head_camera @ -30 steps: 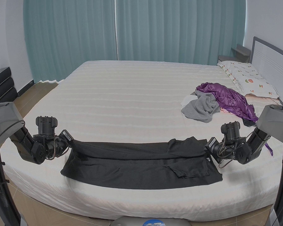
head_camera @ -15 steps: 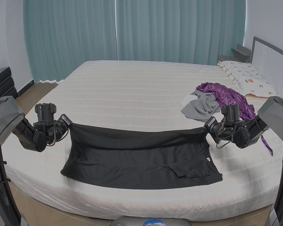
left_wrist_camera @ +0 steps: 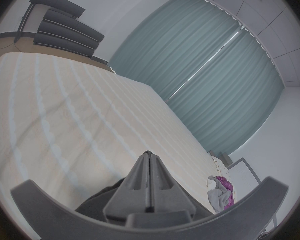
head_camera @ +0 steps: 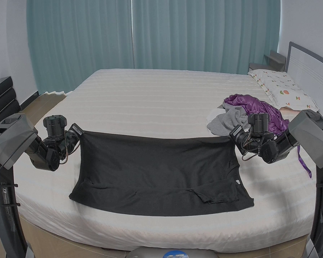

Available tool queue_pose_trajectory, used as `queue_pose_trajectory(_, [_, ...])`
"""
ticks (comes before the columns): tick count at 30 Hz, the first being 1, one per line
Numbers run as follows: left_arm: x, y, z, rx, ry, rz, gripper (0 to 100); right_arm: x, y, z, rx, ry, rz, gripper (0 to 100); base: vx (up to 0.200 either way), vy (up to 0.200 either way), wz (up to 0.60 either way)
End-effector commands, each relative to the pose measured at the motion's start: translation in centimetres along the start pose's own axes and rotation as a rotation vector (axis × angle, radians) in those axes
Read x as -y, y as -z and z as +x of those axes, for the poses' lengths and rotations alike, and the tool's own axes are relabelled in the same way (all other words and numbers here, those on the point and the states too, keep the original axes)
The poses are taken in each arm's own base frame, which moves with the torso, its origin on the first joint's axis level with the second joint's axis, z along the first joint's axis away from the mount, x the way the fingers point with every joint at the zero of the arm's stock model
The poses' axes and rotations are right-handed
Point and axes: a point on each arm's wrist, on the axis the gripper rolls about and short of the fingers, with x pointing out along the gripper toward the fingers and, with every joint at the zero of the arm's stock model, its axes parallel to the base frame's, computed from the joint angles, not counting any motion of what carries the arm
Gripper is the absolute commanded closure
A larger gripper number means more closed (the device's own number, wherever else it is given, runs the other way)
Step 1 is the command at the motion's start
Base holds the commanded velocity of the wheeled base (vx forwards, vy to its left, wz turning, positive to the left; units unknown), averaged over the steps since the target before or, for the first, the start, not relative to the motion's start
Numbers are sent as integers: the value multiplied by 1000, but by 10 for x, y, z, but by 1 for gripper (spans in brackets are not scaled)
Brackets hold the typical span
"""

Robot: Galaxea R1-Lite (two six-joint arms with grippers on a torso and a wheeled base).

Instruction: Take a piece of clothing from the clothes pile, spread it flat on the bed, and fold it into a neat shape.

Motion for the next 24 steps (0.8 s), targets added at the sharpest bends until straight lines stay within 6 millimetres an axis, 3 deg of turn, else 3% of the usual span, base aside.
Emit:
queue_pose_trajectory(1, [-10,10,6,-25,-25,0,100,5,4,3,-1,-1,-3,100,0,0,0])
queue_pose_trajectory(12, [-29,26,-13,-106,-96,18,100,18,15,-26,-64,65,-46,100,0,0,0])
queue_pose_trajectory(24, [-54,49,-50,-237,-194,97,100,51,41,-53,-206,146,-75,100,0,0,0])
